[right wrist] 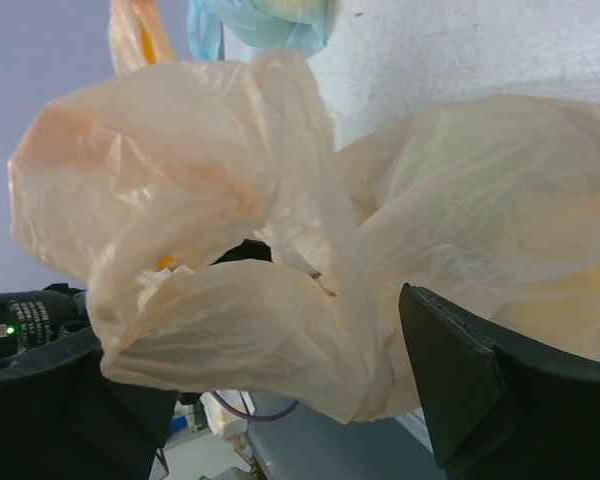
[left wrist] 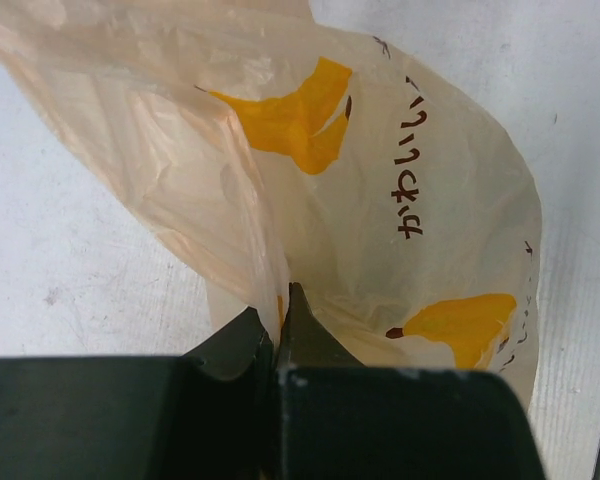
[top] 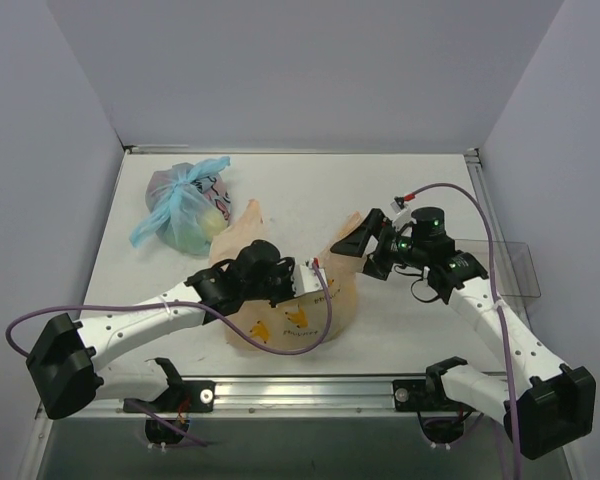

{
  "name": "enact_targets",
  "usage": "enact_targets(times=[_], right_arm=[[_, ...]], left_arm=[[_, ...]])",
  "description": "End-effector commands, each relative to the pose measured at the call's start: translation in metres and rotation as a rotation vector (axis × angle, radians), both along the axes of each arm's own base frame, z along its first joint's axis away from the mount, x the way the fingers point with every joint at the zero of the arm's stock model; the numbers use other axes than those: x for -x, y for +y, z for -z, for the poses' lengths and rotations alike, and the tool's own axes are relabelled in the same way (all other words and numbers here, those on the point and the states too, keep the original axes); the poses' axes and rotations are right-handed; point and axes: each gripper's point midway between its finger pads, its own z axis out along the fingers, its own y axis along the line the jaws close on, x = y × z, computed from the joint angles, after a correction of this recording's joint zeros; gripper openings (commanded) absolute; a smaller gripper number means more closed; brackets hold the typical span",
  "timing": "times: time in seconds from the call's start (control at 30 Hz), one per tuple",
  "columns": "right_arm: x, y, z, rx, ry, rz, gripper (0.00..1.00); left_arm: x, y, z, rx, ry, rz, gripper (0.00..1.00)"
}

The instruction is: Place the fake fruits into the plastic bag and tie a complex knot

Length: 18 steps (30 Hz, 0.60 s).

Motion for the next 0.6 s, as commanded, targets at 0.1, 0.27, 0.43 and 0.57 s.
enact_targets(times=[0.1,0.27,0.43,0.57], right_arm=[[-0.005,0.022,-0.033,-0.066,-0.138,-0.050,0.88],[0.005,0.017,-0.020,-0.001,-0.137,-0.078,0.89],[-0.007,0.013,-0.003,0.074,-0.158,-0.004,0.90],[-0.018,0.024,-0.001,0.065,-0.155,0.013,0.89]], left_arm=[[-0.003,-0.009,-0.014,0.059,-0.009,-0.025,0.00],[-0.004,-0.008,-0.015,0.071,-0.005,-0.046,0.00],[0.003,-0.016,-0.024,0.126,-0.001,0.003,0.00],[0.006,-0.022,-0.026,0.122,-0.012,0.031,0.00]])
